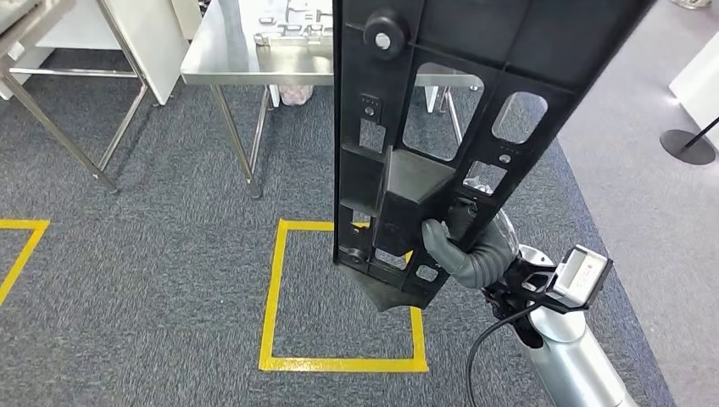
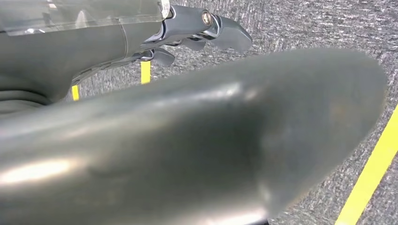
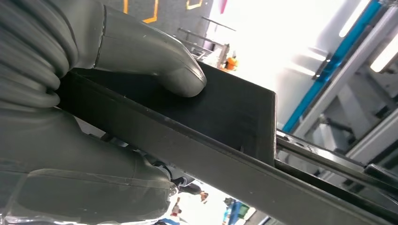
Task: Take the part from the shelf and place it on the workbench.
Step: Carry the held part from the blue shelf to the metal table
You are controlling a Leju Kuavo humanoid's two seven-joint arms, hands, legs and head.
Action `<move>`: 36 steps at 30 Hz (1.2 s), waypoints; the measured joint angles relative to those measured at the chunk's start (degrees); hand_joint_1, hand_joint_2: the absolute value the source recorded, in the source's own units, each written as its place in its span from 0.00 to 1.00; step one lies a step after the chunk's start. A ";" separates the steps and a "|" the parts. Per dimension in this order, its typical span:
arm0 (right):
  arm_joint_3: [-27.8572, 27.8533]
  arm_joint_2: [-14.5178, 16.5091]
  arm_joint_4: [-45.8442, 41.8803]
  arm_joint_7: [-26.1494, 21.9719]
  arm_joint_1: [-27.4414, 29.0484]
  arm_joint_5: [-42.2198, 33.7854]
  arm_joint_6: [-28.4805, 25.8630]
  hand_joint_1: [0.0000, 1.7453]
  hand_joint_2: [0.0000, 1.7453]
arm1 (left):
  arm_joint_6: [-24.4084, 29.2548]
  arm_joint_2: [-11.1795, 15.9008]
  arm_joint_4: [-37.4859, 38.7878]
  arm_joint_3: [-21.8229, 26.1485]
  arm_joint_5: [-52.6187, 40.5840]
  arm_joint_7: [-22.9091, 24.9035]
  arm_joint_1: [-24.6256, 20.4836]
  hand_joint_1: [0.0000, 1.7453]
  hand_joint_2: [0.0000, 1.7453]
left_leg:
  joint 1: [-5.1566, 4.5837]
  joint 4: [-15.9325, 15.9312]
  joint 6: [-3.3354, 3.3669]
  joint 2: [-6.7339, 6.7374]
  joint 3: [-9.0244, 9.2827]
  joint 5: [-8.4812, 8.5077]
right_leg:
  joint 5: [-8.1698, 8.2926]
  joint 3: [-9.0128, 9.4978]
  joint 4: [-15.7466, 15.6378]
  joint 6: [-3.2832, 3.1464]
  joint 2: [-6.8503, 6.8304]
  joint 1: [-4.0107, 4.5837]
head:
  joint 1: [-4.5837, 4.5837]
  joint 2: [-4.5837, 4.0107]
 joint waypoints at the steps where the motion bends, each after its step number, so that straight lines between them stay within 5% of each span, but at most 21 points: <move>1: 0.00 -0.03 0.00 0.13 0.19 -0.01 -0.23 1.00 1.00 | 0.01 -0.05 0.00 0.01 0.06 -0.02 0.07 0.00 0.00 | 0.04 0.01 -0.12 -0.05 0.40 -0.31 | 1.52 -0.07 -0.82 0.08 -0.02 -0.16 | 0.01 0.00; 3: -0.03 -0.15 -0.01 0.21 0.34 0.01 -0.47 1.00 1.00 | 0.02 -0.17 0.00 0.01 0.21 -0.10 0.20 0.00 0.00 | 0.15 0.03 -0.57 -0.13 1.47 -1.07 | 6.59 2.81 -8.44 0.05 -0.22 -0.39 | 0.03 0.01; 5: -0.06 -0.29 -0.04 0.21 0.30 0.11 -0.51 1.00 1.00 | 0.02 -0.24 0.00 0.01 0.34 -0.23 0.16 0.00 0.00 | 0.06 0.08 -1.26 -0.16 2.15 -1.78 | 9.16 5.78 -15.21 -0.36 -0.46 -0.15 | -0.01 0.01; 10: -0.10 -0.66 -0.22 0.21 0.28 0.60 -0.32 1.00 1.00 | 0.01 -0.24 -0.01 0.01 0.38 -0.41 -0.04 0.00 0.00 | 0.01 0.81 -2.92 0.05 2.54 -3.15 | 8.29 7.31 -17.27 -2.45 -0.19 0.05 | -0.23 0.00; 12: -0.08 -0.71 -0.30 0.20 0.23 0.71 -0.01 1.00 1.00 | -0.02 -0.25 0.00 0.01 0.38 -0.45 0.03 0.00 0.00 | 0.11 6.46 -3.22 0.02 -0.20 -5.56 | 7.86 8.27 -17.70 -3.21 -0.22 0.11 | -0.54 -0.01; 14: -0.06 -0.75 -0.30 0.19 0.32 0.72 0.10 1.00 1.00 | -0.03 -0.24 0.00 0.01 0.39 -0.47 0.06 0.00 0.00 | 0.14 14.73 -3.33 0.02 -5.30 -8.11 | 7.18 8.95 -17.71 -3.70 -0.21 0.49 | -0.80 0.00; 16: -0.05 -0.86 -0.29 0.15 0.48 0.72 0.18 1.00 1.00 | -0.03 -0.24 0.00 0.01 0.40 -0.47 0.21 0.00 0.00 | 0.06 17.24 -3.08 0.01 -8.10 -6.75 | 6.37 9.93 -17.70 -3.92 -0.03 0.93 | -0.88 -0.01; 18: -0.05 -1.05 -0.31 0.00 0.57 0.77 0.33 1.00 1.00 | -0.03 -0.23 0.00 0.01 0.40 -0.48 0.43 0.00 0.00 | -0.24 10.93 -2.20 -0.02 -6.54 -1.28 | 5.34 11.34 -17.72 -3.98 0.20 1.31 | -0.93 -0.01; 20: -0.09 -1.23 -0.33 -0.17 0.63 0.92 0.63 1.00 1.00 | -0.07 -0.03 0.10 0.03 0.44 -0.49 0.51 0.00 0.00 | -0.77 4.23 -1.05 -0.05 -3.79 2.00 | 4.41 12.31 -17.81 -3.73 0.28 1.54 | -0.70 -0.01; 25: -0.31 -1.59 -0.70 -0.18 0.82 1.41 1.10 1.00 1.00 | -0.14 0.08 0.20 0.05 0.49 -0.56 0.38 0.00 0.00 | -0.80 -0.70 0.04 -0.07 -0.71 1.40 | 4.20 12.74 -16.97 -2.21 0.26 1.34 | -0.62 -0.01; 27: -0.49 -1.69 -0.91 -0.18 0.64 1.59 1.16 1.00 1.00 | -0.14 0.01 0.21 0.07 0.50 -0.56 0.35 0.00 0.00 | -0.45 -1.65 0.32 -0.05 0.80 1.15 | 2.62 10.13 -11.99 -1.55 0.21 1.06 | -0.50 -0.01; 30: -0.60 -1.73 -1.01 -0.23 0.76 1.65 1.36 1.00 1.00 | -0.14 -0.05 0.21 0.06 0.51 -0.54 0.17 0.00 0.00 | -0.26 -1.81 0.28 -0.21 1.88 0.16 | -0.46 2.90 -2.34 -0.58 0.15 0.15 | -0.40 -0.01; 32: -0.65 -1.74 -1.02 -0.30 0.91 1.64 1.60 1.00 1.00 | -0.14 -0.15 0.20 0.05 0.51 -0.50 0.19 0.00 0.00 | 0.00 -1.77 -0.21 -0.35 3.12 -0.84 | 2.30 1.75 -4.05 0.00 0.01 -0.46 | -0.40 0.00; 34: -0.77 -1.74 -1.05 -0.42 0.94 1.60 1.92 1.00 1.00 | -0.13 -0.21 0.22 0.05 0.51 -0.44 0.24 0.00 0.00 | 0.28 -1.72 -0.93 -0.40 4.59 -2.05 | 8.02 3.87 -11.76 0.43 -0.28 -0.90 | -0.35 -0.01; 36: -0.89 -1.74 -1.07 -0.50 0.95 1.55 2.11 1.00 1.00 | -0.10 -0.21 0.26 0.06 0.51 -0.40 0.13 0.00 0.00 | 0.35 -1.64 -1.71 -0.40 5.13 -2.94 | 10.33 5.05 -16.73 -0.10 -0.56 -0.68 | -0.20 -0.01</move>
